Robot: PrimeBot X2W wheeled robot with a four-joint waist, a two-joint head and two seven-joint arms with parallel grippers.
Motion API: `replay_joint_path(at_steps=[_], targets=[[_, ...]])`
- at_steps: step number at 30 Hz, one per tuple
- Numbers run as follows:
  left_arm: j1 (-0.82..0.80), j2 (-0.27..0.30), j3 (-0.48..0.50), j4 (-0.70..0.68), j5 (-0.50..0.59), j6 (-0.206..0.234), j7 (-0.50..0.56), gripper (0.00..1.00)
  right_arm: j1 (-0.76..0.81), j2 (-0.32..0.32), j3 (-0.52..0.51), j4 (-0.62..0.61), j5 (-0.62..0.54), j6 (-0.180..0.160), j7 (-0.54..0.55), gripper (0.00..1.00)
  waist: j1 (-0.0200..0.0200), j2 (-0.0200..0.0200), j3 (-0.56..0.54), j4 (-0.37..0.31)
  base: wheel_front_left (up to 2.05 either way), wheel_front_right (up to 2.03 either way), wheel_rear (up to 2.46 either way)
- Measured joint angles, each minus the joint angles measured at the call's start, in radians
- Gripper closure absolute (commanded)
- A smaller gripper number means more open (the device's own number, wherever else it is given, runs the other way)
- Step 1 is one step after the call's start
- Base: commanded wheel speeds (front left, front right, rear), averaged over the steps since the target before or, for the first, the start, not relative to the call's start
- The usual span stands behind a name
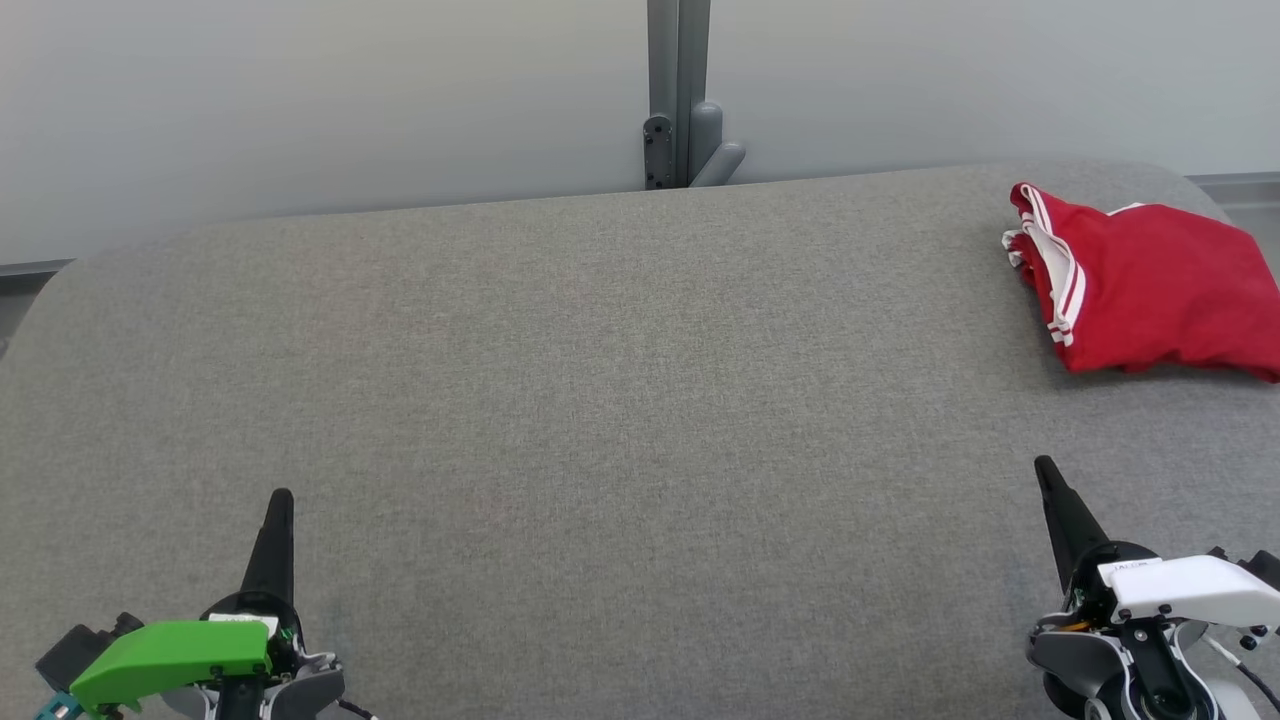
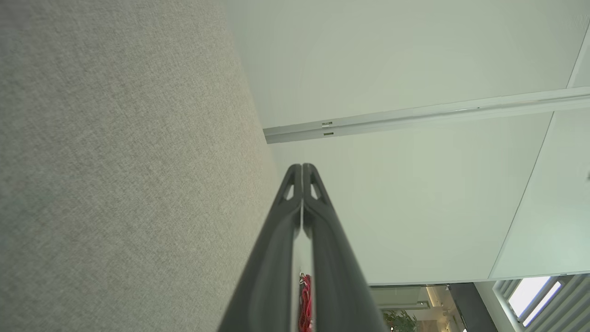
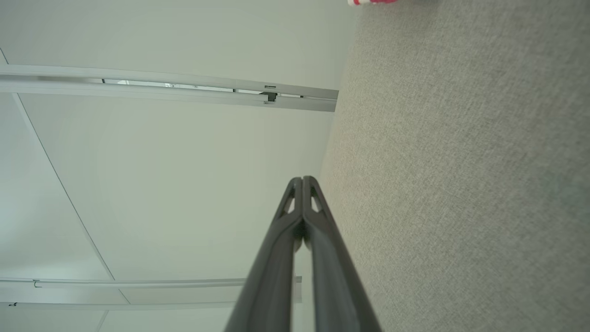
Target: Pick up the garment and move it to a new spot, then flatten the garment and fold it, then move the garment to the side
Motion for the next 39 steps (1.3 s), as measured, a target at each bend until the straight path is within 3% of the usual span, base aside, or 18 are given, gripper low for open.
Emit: replay_joint_path(at_steps=[20,39], targets=[[-0.012,0.0,0.013,-0.004,-0.133,-0.014,0.035,1.0,-0.003,0.0,-0.021,-0.002,0.128,0.0,0.035,1.0,0.0,0.0,-0.002,0.002,0.0,0.0,0.0],[-0.014,0.0,0.013,-0.004,-0.133,-0.015,0.035,1.0,-0.004,0.002,-0.027,-0.002,0.127,0.0,0.04,1.0,0.0,0.0,-0.002,0.002,0.0,0.0,0.0]])
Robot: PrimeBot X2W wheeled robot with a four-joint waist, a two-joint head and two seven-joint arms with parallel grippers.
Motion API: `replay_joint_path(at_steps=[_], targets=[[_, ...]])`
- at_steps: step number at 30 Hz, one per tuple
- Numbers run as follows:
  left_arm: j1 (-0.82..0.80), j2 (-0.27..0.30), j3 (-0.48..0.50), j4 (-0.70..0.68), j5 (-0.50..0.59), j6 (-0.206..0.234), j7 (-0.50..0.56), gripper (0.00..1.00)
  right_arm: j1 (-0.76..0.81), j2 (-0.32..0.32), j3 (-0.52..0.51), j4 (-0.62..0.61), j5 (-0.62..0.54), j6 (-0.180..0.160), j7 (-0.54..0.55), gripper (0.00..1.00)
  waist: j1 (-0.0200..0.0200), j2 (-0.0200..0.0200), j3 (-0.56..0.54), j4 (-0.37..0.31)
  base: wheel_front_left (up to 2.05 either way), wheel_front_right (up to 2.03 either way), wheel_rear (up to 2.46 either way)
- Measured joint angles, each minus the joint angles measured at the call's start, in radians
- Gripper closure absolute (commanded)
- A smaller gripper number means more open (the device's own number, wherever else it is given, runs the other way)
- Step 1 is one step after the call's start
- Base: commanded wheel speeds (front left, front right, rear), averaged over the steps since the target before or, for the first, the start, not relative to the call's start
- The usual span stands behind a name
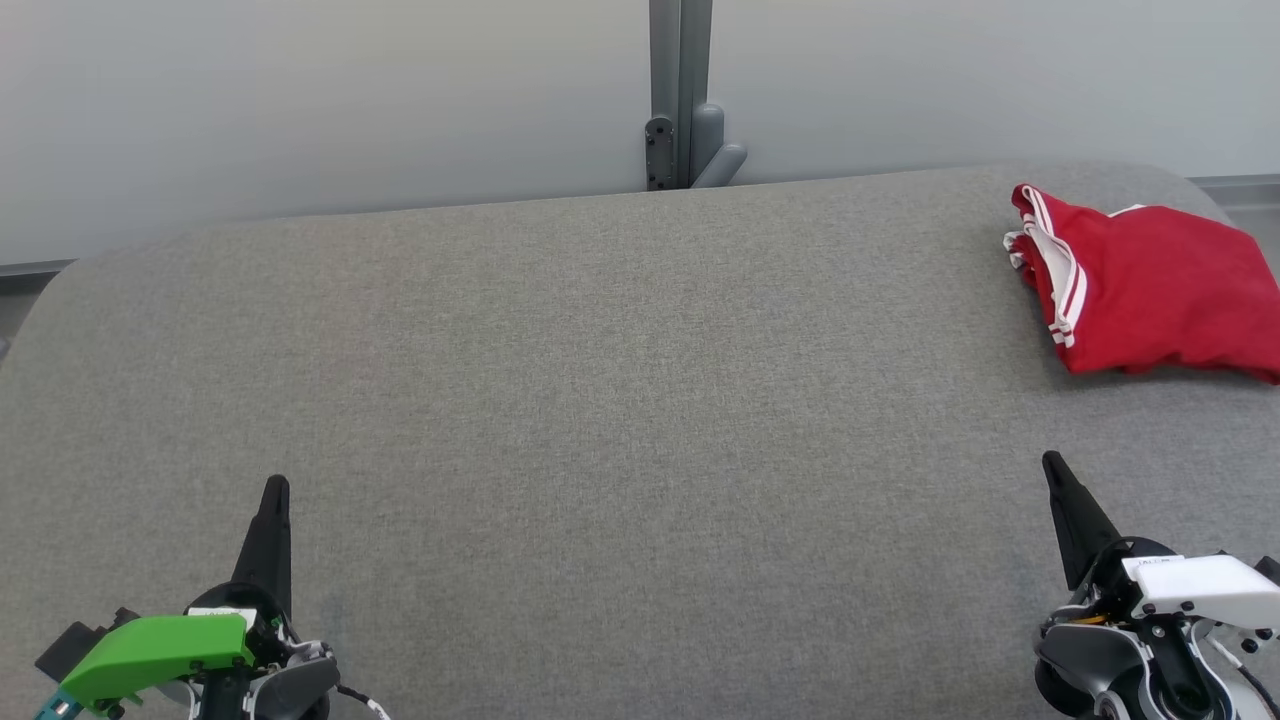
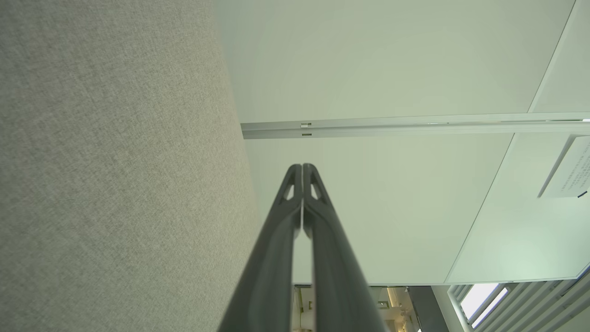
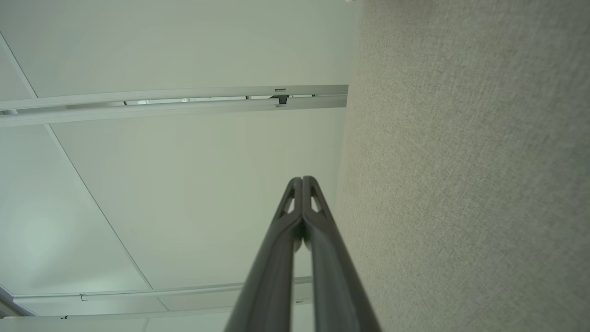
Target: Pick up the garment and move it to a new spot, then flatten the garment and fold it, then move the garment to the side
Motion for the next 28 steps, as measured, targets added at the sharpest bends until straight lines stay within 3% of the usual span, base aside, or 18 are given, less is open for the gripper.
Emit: replay_joint_path(at_steps=[28], targets=[[0.0,0.0,0.0,0.0,0.0,0.0,0.0,1.0,-0.001,0.006,-0.008,0.0,-0.003,0.0,0.005,1.0,0.0,0.0,0.0,0.0,0.0,0.0,0.0]])
